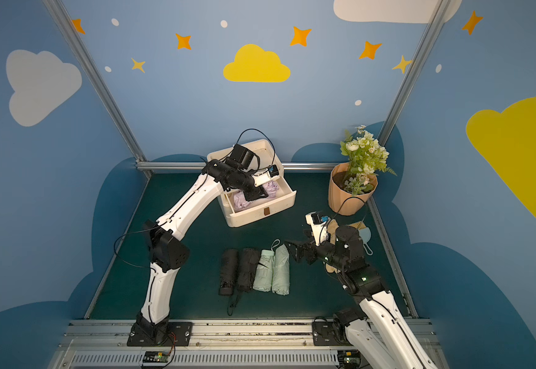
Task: Place the umbrella in the drawer by color
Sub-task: Place the umbrella in the drawer.
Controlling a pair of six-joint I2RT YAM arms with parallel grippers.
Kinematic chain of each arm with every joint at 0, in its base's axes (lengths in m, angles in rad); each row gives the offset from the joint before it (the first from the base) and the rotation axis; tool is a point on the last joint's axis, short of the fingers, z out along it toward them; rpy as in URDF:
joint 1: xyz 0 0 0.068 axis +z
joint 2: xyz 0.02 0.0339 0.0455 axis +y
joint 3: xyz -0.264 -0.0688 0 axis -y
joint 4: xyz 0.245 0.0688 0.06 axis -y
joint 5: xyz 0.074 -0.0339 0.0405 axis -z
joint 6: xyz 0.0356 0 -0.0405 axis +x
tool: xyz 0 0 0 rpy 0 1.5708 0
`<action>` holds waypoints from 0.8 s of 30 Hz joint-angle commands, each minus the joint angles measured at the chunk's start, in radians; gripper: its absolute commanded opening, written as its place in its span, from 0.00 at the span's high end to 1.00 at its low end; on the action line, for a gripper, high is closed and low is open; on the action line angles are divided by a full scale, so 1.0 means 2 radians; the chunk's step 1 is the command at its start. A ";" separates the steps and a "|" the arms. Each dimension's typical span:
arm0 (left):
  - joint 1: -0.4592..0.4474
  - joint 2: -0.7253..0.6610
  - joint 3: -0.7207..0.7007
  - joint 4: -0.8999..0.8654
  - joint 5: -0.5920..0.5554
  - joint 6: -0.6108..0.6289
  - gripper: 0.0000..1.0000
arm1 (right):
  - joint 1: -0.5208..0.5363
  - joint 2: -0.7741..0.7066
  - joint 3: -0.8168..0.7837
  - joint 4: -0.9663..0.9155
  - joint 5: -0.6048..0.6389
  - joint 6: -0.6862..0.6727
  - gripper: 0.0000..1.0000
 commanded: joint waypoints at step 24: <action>0.006 -0.038 0.029 -0.034 0.027 -0.024 0.43 | -0.004 0.001 -0.026 0.021 -0.007 0.013 0.02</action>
